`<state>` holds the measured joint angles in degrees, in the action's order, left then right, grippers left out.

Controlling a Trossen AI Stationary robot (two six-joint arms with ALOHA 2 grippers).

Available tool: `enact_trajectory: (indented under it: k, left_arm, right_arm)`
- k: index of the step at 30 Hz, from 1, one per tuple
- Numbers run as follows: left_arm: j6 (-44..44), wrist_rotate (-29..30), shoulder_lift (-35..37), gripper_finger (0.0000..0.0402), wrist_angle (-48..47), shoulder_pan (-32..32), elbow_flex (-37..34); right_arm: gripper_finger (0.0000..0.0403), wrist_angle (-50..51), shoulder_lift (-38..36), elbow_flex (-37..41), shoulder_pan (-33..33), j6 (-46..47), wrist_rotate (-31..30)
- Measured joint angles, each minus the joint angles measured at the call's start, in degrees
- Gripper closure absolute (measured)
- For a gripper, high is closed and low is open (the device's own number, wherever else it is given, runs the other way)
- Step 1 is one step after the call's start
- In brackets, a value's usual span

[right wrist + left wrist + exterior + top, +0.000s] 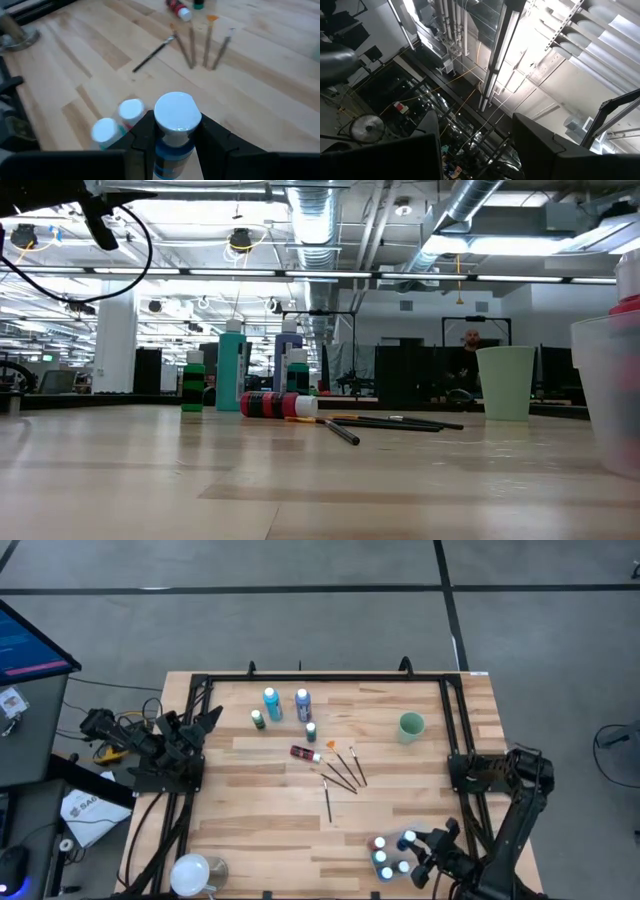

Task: Pick & Place Paint Supplies
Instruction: Put the blue paint bottle into the transparent bin

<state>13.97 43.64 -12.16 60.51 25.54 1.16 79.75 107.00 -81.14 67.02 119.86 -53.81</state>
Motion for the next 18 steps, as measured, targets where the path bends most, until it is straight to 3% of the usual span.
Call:
enact_trajectory:
  k: [9, 18]
  left_arm:
    - [-0.01, 0.02, 0.00, 0.0270, 0.00, 0.00, 0.01]
    - [0.01, 0.02, 0.00, 0.0270, 0.00, 0.00, 0.01]
  right_arm:
    - [0.0307, -12.97, 0.01, 3.79, -1.79, -13.23, -0.54]
    - [0.0307, -13.64, 0.25, 3.83, -2.20, -18.47, -0.39]
